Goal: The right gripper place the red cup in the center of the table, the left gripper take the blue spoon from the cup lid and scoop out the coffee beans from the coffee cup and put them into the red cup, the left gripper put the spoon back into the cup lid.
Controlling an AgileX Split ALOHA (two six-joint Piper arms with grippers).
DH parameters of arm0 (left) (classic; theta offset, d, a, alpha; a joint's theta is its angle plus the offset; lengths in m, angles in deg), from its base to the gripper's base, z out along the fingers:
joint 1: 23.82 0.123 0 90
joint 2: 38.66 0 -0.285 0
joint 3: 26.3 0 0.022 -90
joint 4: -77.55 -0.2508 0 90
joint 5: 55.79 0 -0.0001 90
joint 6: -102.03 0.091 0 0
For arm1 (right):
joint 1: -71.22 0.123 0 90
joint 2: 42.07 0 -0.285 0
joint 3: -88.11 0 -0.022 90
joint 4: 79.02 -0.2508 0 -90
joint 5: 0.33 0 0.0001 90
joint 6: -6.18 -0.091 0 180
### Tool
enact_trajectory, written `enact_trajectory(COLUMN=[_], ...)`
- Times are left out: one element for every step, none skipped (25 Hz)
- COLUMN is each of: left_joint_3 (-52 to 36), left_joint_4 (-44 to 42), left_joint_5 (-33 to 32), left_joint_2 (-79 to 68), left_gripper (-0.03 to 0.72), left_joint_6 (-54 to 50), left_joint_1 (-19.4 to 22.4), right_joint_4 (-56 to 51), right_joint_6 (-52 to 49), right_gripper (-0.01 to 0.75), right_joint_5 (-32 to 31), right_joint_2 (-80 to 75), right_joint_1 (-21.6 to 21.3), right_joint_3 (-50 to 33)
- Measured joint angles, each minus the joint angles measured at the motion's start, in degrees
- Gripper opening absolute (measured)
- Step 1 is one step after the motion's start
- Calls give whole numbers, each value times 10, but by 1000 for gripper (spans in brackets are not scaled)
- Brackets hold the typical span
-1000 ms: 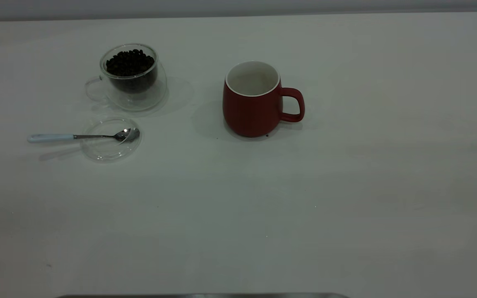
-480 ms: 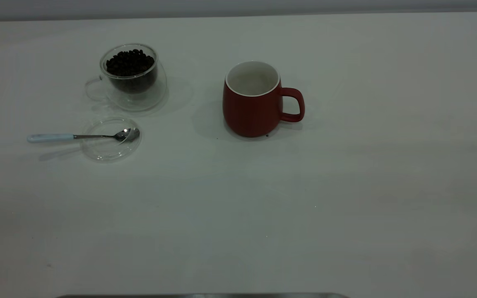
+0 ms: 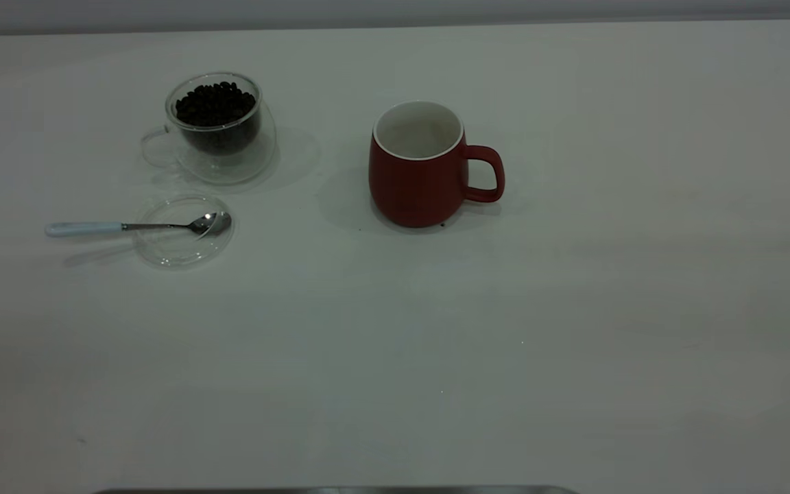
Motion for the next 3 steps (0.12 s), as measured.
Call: enact_trajectory(left_joint_3=[0, 0, 0], left_joint_4=[0, 0, 0], left_joint_5=[0, 0, 0], left_joint_2=[0, 0, 0], left_gripper=[586, 586, 586], left_joint_6=[0, 0, 0], left_joint_1=[0, 0, 0], right_joint_4=[0, 0, 0], right_joint_6=[0, 0, 0], right_gripper=[588, 588, 588], right_joint_5=[0, 0, 0], right_joint_2=[0, 0, 0], right_joint_1=[0, 0, 0], right_joint_3=[0, 0, 0])
